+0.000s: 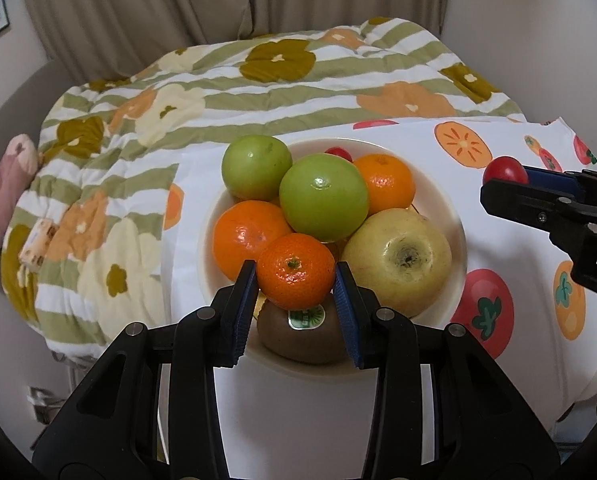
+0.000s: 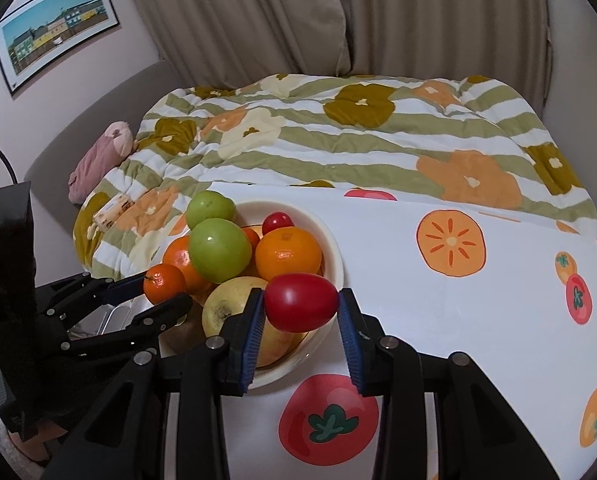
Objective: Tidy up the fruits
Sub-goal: 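Carry the mandarin into the bowl and open the left tool while the right tool carries the tomato, then lower the red tomato into the bowl and open the right tool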
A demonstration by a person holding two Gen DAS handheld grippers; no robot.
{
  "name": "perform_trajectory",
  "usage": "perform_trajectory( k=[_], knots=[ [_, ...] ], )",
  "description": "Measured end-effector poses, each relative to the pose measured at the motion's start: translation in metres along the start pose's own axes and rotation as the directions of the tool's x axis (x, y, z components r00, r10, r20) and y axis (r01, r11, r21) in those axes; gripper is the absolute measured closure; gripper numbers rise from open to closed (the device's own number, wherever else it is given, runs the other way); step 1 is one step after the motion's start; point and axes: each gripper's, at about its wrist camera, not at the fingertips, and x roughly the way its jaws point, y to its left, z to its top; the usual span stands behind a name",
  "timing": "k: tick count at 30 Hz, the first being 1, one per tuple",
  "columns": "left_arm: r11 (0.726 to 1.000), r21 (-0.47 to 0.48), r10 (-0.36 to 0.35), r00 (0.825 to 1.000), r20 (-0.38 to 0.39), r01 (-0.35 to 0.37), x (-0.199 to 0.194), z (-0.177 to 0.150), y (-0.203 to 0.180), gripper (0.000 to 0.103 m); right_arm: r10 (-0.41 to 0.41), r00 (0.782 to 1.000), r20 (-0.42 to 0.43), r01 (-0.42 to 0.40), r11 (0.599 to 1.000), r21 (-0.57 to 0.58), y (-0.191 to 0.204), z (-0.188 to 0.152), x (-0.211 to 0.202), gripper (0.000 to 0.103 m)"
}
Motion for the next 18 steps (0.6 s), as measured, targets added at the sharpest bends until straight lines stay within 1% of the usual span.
perform_trajectory(
  k=[1, 2, 3, 4, 6, 7, 14, 18],
  knots=[
    [1.000, 0.006, -0.003, 1.000, 0.003, 0.003, 0.000, 0.000, 0.000, 0.056, -0.003, 1.000, 0.001, 0.003, 1.000, 0.008, 0.000, -0.001, 0.000, 0.069],
    [1.000, 0.012, -0.004, 1.000, 0.005, 0.004, -0.001, 0.000, 0.001, 0.039, -0.007, 1.000, 0.002, 0.007, 1.000, 0.015, 0.000, -0.001, 0.000, 0.069],
    [1.000, 0.019, -0.002, 1.000, 0.011, 0.002, -0.003, 0.000, 0.001, 0.025, -0.010, 1.000, 0.003, 0.010, 1.000, 0.022, -0.001, -0.002, 0.000, 0.069],
    [1.000, 0.019, 0.003, 1.000, 0.027, -0.004, -0.006, 0.001, 0.002, 0.001, -0.014, 1.000, 0.004, 0.014, 0.999, 0.029, -0.001, -0.003, -0.001, 0.069],
    [1.000, 0.014, -0.015, 0.997, 0.080, 0.014, -0.016, 0.000, 0.005, 0.000, -0.022, 1.000, 0.005, 0.022, 0.999, 0.039, -0.002, -0.004, -0.001, 0.069],
    [1.000, 0.016, -0.026, 0.996, 0.086, 0.025, -0.018, 0.001, 0.008, 0.000, -0.025, 1.000, 0.006, 0.025, 0.999, 0.043, -0.003, -0.004, -0.001, 0.069],
    [1.000, 0.016, 0.000, 0.997, 0.081, -0.001, -0.027, 0.000, 0.020, 0.000, -0.030, 1.000, -0.006, 0.030, 0.999, 0.037, 0.000, -0.001, 0.002, 0.069],
    [1.000, -0.004, 0.011, 0.997, 0.077, -0.010, -0.032, -0.006, 0.033, 0.000, -0.004, 0.999, -0.045, 0.005, 1.000, 0.019, 0.003, 0.010, 0.011, 0.069]
  ],
)
